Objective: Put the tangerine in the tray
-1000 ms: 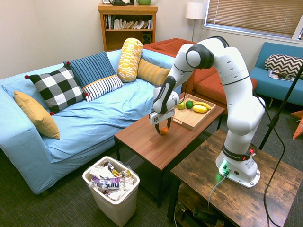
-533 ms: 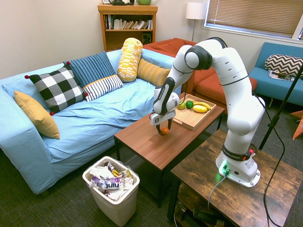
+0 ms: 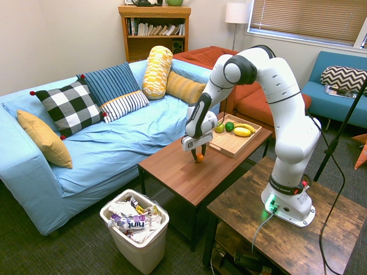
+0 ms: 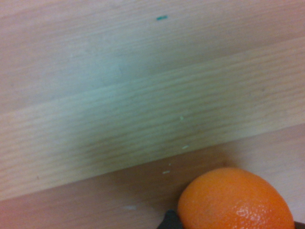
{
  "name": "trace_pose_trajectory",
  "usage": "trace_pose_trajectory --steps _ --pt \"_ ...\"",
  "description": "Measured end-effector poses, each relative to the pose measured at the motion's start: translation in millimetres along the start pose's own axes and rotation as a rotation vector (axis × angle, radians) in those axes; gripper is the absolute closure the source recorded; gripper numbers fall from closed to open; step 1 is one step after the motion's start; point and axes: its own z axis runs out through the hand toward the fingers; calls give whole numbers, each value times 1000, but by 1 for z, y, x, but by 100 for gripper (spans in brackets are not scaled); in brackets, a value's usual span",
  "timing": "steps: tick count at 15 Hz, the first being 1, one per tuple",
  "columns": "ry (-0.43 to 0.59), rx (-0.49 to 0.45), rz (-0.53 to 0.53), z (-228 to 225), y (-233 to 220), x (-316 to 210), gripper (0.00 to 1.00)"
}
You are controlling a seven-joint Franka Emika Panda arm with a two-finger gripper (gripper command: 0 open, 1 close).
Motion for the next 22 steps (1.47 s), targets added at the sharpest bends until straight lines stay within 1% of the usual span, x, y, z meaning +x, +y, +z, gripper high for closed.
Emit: trace_pose_trajectory --steps 2,4,5,7,10,12,14,17,19,21,22 --pt "35 15 21 -31 9 25 100" --pt "78 13 46 -65 27 55 100" --pt "98 5 66 -77 40 71 100" --pt "129 -17 127 -85 73 107 100" --pt "142 -58 236 -74 127 157 100" --pt "133 -85 286 -53 146 179 100" --pt "106 -102 326 -25 150 188 100" --pt "77 -107 360 11 144 192 100" --pt "65 -106 372 24 141 194 100" --pt "62 -104 376 27 141 195 100" --pt "61 -103 375 27 141 195 0"
